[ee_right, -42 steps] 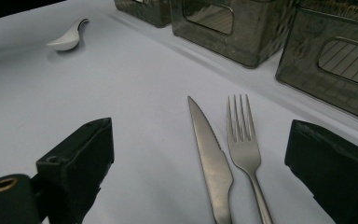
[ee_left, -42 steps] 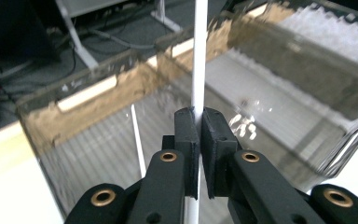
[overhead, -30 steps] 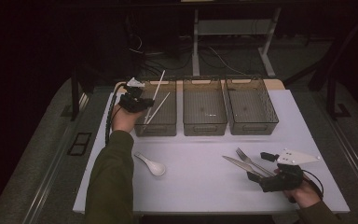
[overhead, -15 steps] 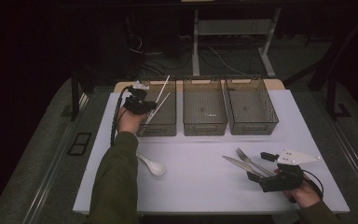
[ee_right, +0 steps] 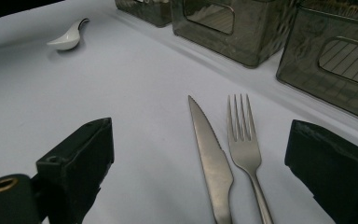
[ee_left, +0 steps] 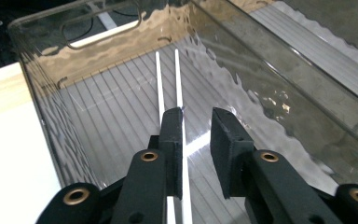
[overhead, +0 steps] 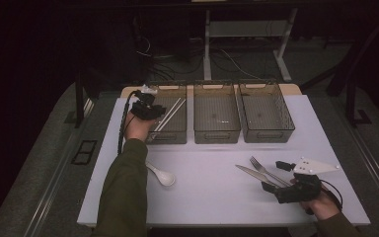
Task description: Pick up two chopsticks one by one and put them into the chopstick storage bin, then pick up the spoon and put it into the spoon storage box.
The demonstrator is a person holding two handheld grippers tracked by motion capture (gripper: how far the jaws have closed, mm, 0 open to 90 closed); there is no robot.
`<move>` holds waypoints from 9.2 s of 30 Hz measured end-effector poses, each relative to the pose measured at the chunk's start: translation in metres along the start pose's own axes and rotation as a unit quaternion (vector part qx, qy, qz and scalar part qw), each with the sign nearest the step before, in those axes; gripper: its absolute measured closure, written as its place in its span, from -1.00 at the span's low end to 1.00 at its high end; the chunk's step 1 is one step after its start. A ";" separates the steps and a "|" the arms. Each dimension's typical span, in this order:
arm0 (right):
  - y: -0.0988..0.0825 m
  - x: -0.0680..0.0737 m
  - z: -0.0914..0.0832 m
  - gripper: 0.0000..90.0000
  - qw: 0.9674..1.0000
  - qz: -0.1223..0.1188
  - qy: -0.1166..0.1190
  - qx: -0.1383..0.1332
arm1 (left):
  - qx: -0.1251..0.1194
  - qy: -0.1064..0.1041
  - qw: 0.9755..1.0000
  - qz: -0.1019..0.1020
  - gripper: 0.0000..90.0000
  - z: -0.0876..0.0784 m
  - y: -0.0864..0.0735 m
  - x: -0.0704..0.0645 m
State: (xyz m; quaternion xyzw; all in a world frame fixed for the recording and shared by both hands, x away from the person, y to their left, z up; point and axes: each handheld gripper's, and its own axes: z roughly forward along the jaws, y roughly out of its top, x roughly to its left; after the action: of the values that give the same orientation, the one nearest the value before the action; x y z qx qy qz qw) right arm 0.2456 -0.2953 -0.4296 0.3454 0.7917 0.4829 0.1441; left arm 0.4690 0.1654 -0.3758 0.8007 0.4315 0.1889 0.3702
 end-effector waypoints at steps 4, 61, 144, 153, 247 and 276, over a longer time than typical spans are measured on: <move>0.000 0.000 0.000 -0.82 1.000 0.000 0.000 0.000 | -0.013 -0.019 1.000 0.003 0.47 -0.006 0.002 -0.002; 0.000 0.001 -0.001 -0.82 1.000 0.003 0.000 -0.004 | -0.038 -0.150 0.980 0.126 0.14 -0.086 -0.102 -0.093; -0.001 0.002 0.000 -0.82 1.000 0.002 -0.002 0.000 | 0.051 -0.170 0.978 0.107 -0.07 -0.070 -0.134 -0.085; -0.001 0.002 0.000 -0.82 1.000 0.002 -0.001 0.000 | 0.064 -0.169 0.977 0.110 -0.07 -0.066 -0.137 -0.088; -0.001 0.001 0.001 -0.82 1.000 0.001 -0.005 0.000 | -0.029 -0.157 0.965 0.208 0.75 -0.074 -0.055 -0.121; 0.000 0.003 -0.002 -0.82 1.000 -0.002 -0.001 -0.006 | -0.053 -0.173 0.944 0.275 0.75 -0.032 0.060 -0.141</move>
State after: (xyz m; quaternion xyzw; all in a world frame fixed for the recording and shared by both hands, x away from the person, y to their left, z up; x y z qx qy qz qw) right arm 0.2426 -0.2945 -0.4283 0.3436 0.7893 0.4868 0.1483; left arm 0.4034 0.0411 -0.3074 0.8879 0.1134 0.1646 0.4143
